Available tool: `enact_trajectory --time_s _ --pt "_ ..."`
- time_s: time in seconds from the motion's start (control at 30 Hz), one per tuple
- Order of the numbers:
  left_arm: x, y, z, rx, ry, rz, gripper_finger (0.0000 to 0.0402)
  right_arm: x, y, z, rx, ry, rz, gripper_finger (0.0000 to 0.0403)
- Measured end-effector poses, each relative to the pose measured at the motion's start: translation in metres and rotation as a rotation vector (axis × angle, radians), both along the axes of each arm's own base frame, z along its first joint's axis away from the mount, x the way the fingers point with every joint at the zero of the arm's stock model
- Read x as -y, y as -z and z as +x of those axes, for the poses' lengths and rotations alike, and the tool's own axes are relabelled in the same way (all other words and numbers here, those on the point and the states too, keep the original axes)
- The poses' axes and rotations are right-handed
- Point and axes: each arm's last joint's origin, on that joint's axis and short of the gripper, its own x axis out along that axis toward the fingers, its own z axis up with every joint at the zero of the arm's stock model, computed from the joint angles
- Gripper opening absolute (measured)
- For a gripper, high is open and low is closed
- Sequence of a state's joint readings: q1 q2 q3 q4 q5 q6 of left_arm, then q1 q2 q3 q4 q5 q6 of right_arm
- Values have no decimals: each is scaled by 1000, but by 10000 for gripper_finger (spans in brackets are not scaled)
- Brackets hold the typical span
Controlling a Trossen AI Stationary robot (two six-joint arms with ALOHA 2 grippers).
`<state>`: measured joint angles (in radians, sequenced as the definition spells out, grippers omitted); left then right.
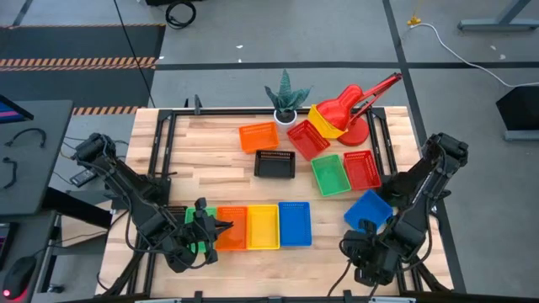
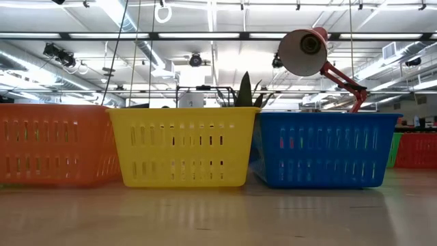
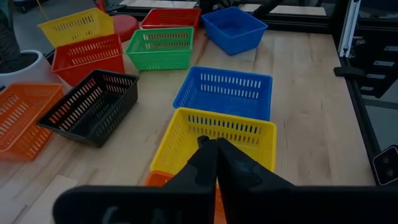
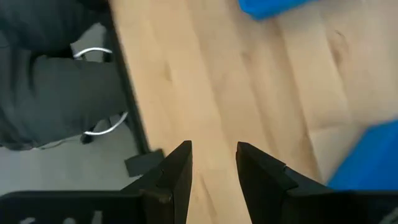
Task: Stack baskets by color
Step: Move the right red bin to the bottom right of the table
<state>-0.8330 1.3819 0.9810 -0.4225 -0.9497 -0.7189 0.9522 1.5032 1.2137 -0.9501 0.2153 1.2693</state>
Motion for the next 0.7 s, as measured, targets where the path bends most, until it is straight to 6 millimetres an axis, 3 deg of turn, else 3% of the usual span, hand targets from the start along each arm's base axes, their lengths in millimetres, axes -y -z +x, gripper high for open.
enact_trajectory --time_s 0.27,0.47,0.7 --pt "0 0 0 0 0 0 18 13 22 -19 -134 169 -115 137" --pt "0 0 0 0 0 0 13 22 42 -24 -145 197 -180 163" --pt "0 0 0 1 -1 -1 19 39 47 -6 -5 148 -349 181"
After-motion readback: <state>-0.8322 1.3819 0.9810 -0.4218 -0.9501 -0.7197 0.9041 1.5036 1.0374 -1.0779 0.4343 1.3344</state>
